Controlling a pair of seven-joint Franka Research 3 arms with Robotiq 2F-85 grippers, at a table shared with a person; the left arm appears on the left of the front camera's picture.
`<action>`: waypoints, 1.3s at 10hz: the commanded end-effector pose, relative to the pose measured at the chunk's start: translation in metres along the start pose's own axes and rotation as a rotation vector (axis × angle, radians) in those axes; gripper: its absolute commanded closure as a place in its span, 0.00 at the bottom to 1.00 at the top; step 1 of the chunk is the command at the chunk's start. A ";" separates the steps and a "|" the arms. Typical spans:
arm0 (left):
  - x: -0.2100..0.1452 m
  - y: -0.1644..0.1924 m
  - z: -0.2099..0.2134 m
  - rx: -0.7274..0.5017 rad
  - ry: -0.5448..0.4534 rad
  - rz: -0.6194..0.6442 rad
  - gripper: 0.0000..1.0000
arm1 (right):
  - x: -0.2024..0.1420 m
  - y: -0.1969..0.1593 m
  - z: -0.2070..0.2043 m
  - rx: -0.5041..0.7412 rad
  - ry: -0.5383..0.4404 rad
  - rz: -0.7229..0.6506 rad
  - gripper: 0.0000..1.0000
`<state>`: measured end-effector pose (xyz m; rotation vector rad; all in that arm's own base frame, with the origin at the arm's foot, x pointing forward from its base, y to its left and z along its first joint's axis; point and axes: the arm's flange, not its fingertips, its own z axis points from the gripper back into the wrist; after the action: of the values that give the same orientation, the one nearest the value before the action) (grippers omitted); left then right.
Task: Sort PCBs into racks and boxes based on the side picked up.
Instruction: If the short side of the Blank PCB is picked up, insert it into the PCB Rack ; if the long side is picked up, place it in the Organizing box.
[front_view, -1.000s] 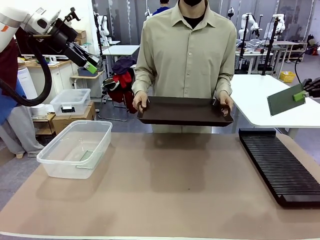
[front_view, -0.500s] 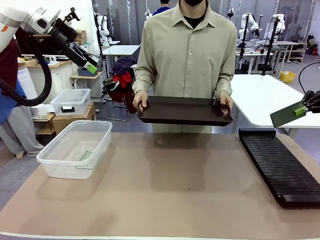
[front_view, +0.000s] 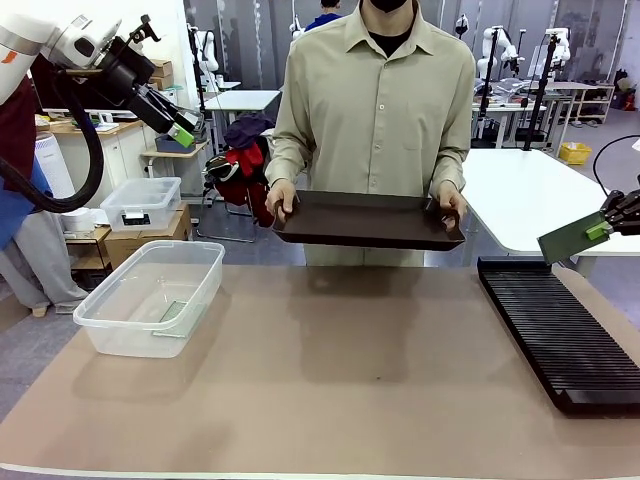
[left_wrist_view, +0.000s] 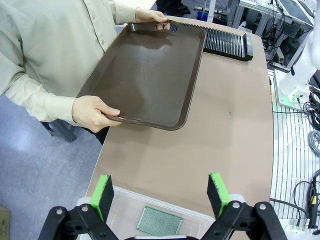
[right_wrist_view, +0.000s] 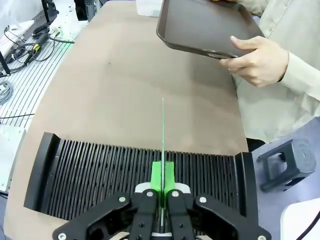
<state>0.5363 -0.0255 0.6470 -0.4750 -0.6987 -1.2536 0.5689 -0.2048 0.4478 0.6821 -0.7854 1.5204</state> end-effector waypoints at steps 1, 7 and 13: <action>-0.001 -0.001 -0.001 0.001 0.002 0.001 0.00 | 0.002 -0.001 0.002 -0.004 0.004 0.009 0.98; -0.001 -0.001 -0.001 0.001 0.002 0.001 0.00 | -0.016 -0.005 -0.012 0.039 -0.003 0.003 0.98; -0.001 -0.001 -0.001 0.001 0.002 0.001 0.00 | -0.032 -0.006 -0.039 0.099 0.074 0.129 0.98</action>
<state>0.5363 -0.0255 0.6470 -0.4750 -0.6987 -1.2536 0.5784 -0.1942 0.4045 0.7013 -0.7253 1.6573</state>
